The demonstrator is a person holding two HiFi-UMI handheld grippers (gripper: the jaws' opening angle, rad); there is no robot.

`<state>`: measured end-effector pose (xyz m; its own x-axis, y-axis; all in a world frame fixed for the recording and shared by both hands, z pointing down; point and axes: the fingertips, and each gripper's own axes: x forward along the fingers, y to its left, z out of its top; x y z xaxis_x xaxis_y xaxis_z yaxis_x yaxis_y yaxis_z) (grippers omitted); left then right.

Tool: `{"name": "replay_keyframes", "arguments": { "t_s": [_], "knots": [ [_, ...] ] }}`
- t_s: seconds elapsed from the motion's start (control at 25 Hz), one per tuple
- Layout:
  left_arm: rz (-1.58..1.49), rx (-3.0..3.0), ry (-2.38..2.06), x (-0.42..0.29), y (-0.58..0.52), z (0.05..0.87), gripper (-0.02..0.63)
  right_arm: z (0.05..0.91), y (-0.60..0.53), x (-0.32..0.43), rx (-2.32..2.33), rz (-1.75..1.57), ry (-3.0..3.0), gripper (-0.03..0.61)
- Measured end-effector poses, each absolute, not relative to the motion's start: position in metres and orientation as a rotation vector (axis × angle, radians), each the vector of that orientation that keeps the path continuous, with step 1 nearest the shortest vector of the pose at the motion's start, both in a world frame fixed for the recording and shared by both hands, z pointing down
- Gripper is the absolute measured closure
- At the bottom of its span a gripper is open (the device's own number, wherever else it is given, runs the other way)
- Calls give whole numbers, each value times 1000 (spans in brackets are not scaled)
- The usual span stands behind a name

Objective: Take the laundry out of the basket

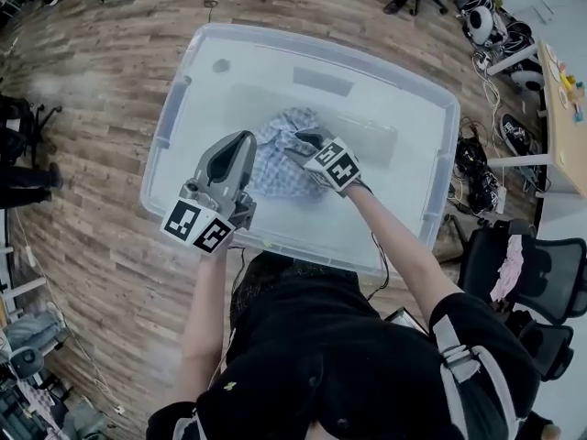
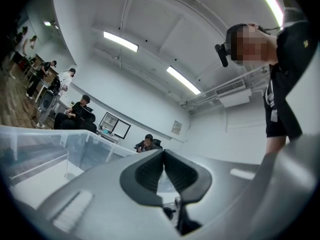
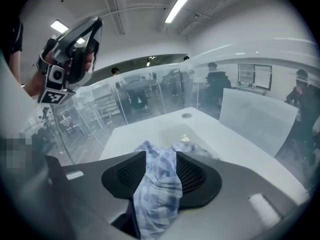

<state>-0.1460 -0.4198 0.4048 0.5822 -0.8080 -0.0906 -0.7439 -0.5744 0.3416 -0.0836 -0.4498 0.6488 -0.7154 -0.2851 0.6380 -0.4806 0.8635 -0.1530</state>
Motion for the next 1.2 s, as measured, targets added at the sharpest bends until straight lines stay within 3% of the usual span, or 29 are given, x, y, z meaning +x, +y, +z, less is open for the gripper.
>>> {"name": "replay_keyframes", "arguments": {
  "t_s": [0.24,0.8,1.2],
  "knots": [
    [-373,2487,-1342,-161,-422,411,607,695,-455,-78,556,443,-2325,348],
    [-330,2541,-1378,-155,-420,411,606,749,-443,-85,371,276,-2196,104],
    [-336,2553,-1392,-159,-421,410,607,764,-447,-94,406,245,-2127,92]
  ]
}}
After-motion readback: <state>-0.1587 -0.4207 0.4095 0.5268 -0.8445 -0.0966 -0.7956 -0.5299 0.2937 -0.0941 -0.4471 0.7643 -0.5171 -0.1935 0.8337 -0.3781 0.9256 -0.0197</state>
